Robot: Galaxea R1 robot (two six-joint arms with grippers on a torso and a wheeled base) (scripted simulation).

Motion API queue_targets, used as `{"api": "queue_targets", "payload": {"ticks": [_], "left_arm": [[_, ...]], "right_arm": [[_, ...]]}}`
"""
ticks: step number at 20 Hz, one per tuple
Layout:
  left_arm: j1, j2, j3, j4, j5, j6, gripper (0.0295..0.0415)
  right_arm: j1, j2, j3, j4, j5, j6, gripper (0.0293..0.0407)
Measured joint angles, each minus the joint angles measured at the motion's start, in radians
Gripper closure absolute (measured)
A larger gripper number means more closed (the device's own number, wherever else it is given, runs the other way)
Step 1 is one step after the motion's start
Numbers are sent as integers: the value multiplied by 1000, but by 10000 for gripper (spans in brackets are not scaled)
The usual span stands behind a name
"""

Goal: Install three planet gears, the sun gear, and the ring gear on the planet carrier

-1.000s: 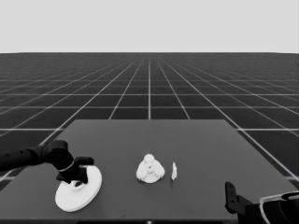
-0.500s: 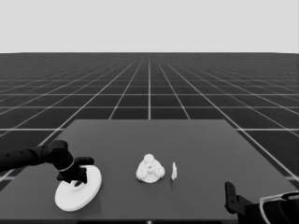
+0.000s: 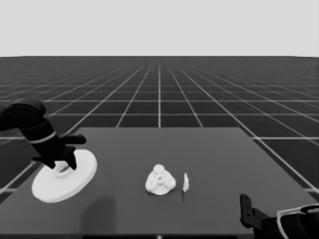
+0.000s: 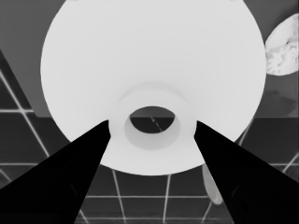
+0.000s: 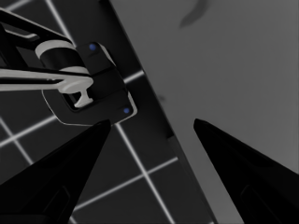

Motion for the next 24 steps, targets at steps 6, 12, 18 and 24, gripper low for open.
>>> {"api": "queue_targets", "payload": {"ticks": [6, 12, 18, 24], "left_arm": [[64, 936, -485, 41, -60, -461, 363], [177, 1028, -634, 175, -74, -392, 363], [370, 1053, -724, 347, -113, -333, 363], [390, 1052, -730, 353, -115, -314, 363]], "right_arm": [[0, 0, 0, 0, 0, 0, 315], [0, 0, 0, 0, 0, 0, 315], [0, 0, 0, 0, 0, 0, 315], [0, 0, 0, 0, 0, 0, 315]]}}
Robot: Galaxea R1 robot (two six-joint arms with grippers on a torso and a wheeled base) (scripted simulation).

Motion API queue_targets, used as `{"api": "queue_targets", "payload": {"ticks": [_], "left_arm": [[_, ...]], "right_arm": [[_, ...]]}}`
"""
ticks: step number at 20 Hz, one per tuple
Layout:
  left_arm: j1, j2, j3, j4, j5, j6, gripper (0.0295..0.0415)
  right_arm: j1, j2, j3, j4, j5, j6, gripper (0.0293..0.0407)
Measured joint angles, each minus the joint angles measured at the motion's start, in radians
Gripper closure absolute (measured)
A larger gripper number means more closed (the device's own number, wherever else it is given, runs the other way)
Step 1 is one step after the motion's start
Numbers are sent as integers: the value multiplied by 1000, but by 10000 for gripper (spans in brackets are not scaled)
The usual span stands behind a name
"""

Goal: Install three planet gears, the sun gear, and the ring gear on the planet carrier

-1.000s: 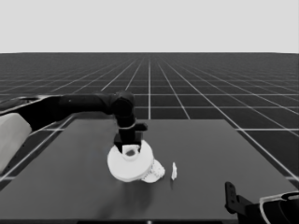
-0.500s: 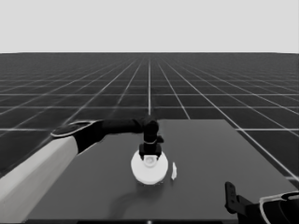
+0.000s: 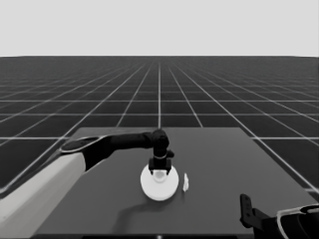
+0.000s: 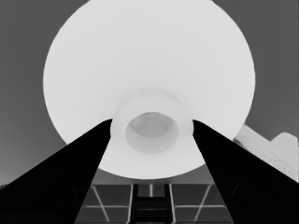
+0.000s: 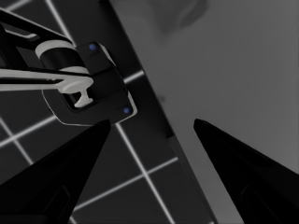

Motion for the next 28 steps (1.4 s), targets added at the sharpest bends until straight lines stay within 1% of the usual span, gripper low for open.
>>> {"api": "queue_targets", "payload": {"ticks": [28], "left_arm": [[3, 0, 0, 0, 0, 242, 363]], "right_arm": [[0, 0, 0, 0, 0, 0, 315]]}}
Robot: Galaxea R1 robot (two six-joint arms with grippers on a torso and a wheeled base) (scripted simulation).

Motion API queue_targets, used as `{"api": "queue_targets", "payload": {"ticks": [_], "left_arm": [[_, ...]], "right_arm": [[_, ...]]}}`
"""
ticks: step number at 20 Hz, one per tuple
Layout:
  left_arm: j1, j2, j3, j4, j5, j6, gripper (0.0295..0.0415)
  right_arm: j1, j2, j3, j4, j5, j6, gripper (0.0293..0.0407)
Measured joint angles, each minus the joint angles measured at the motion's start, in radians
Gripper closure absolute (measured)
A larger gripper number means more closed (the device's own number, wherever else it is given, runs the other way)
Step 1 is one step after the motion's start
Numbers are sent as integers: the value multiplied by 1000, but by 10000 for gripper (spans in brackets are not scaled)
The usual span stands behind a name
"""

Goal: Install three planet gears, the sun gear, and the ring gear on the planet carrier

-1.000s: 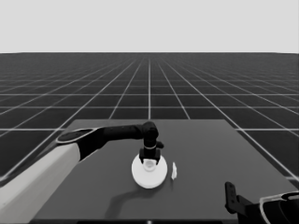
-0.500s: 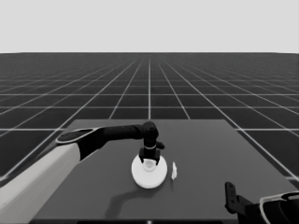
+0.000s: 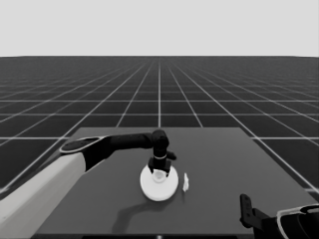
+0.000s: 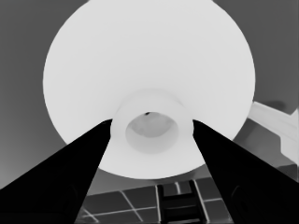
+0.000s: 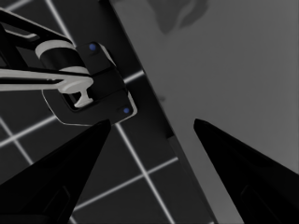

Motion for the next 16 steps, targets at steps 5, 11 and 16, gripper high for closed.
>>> {"api": "queue_targets", "payload": {"ticks": [5, 11, 16], "left_arm": [[0, 0, 0, 0, 0, 44, 363], [0, 0, 0, 0, 0, 96, 363], [0, 0, 0, 0, 0, 140, 363]], "right_arm": [[0, 0, 0, 0, 0, 0, 315], [0, 0, 0, 0, 0, 0, 315], [0, 0, 0, 0, 0, 0, 315]]}}
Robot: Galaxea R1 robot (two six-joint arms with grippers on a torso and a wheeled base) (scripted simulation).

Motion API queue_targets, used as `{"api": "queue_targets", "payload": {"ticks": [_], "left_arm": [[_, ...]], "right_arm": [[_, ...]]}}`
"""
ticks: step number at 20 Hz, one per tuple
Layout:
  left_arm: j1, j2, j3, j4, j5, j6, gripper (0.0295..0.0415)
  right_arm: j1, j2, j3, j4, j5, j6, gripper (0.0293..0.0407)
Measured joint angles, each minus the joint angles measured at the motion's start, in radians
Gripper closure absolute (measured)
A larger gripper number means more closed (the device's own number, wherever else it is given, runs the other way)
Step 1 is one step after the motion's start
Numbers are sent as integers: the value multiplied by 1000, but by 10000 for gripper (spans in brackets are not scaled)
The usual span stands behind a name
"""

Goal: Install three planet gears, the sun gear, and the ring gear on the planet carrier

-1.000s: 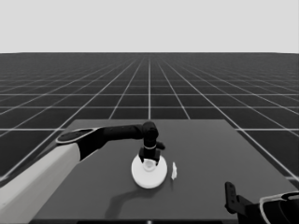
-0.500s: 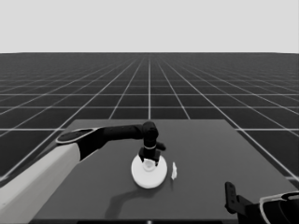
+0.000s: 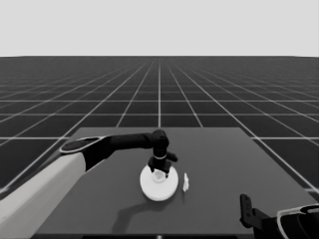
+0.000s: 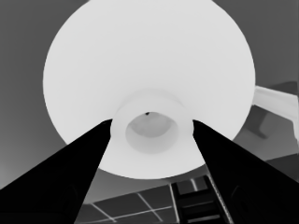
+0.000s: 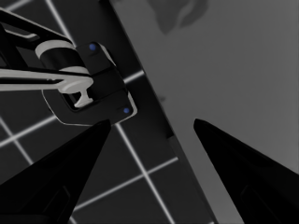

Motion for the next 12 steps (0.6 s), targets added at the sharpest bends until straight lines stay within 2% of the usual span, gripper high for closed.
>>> {"api": "queue_targets", "payload": {"ticks": [12], "left_arm": [[0, 0, 0, 0, 0, 105, 363]], "right_arm": [[0, 0, 0, 0, 0, 0, 315]]}}
